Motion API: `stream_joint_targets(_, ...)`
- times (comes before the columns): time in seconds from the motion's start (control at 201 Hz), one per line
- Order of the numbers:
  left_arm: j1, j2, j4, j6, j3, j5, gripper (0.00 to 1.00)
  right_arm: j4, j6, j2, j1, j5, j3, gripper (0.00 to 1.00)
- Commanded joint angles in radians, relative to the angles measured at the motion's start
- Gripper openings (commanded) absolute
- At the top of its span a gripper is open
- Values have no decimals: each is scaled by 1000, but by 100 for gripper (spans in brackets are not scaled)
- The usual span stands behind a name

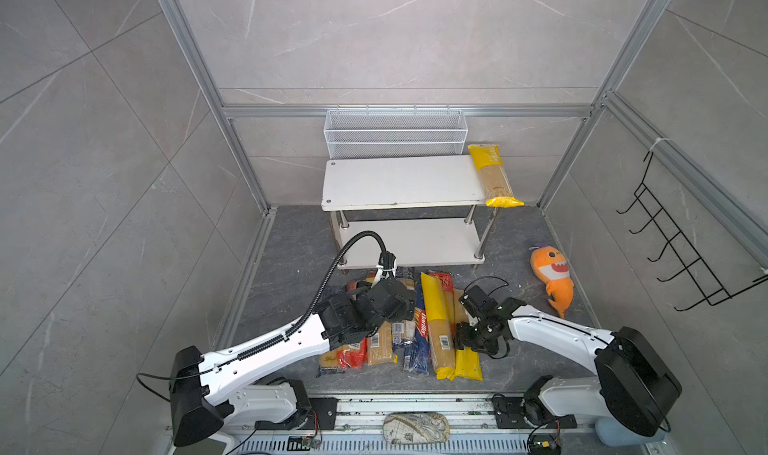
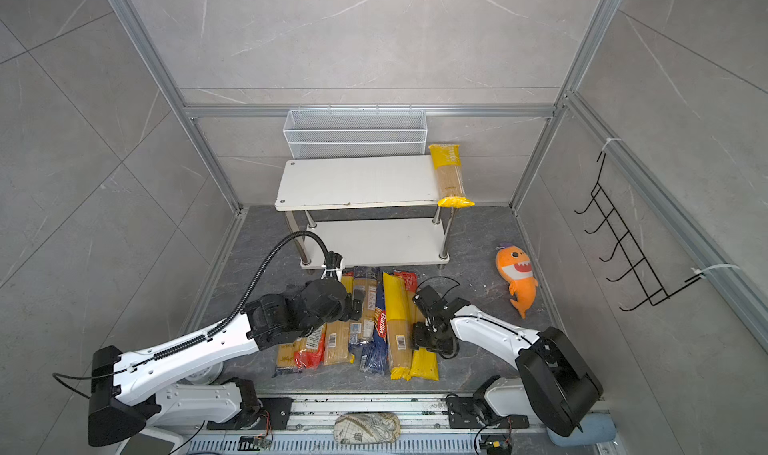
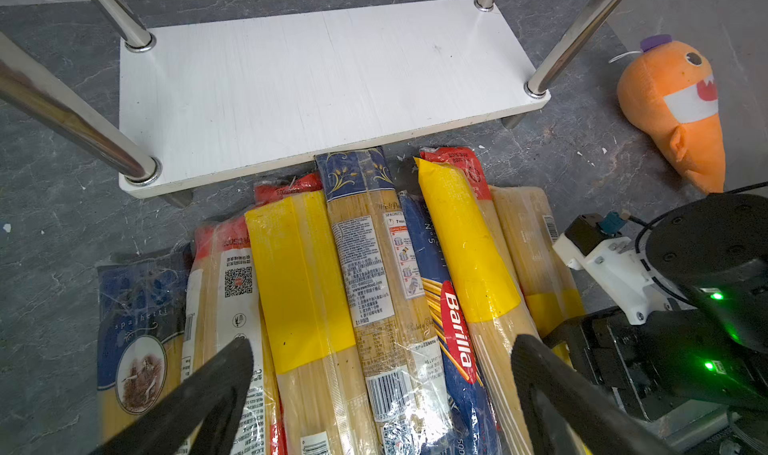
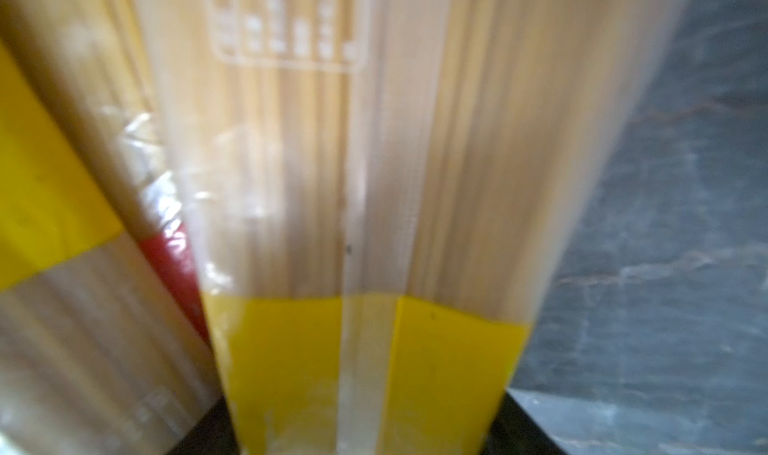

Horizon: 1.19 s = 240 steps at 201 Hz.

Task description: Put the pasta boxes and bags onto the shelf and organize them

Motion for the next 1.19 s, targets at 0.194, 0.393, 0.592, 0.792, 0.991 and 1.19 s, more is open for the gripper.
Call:
stream_joint_targets(0.194,1,-44,-21,30,37,-51,100,-78,32,-27,21,36,-40,18)
stream_joint_targets(0.393,6,-58,-19,55,52,-63,100,-251,30,-193,24,37,55,0)
stream_joint_targets(0.592,11,-68,-26,63,65,-72,100,-419,5,-292,30,30,237,0)
stream_joint_targets(0.792,14,-86,-20,65,63,-81,100,-588,-44,-327,42,28,491,0)
stream_joint_targets(0.991,18,-89,-14,78,71,-92,100,-721,-119,-284,49,19,829,0)
stream_joint_targets(1.19,28,-82,-8,110,104,-97,100,-792,-199,-166,51,40,1133,0)
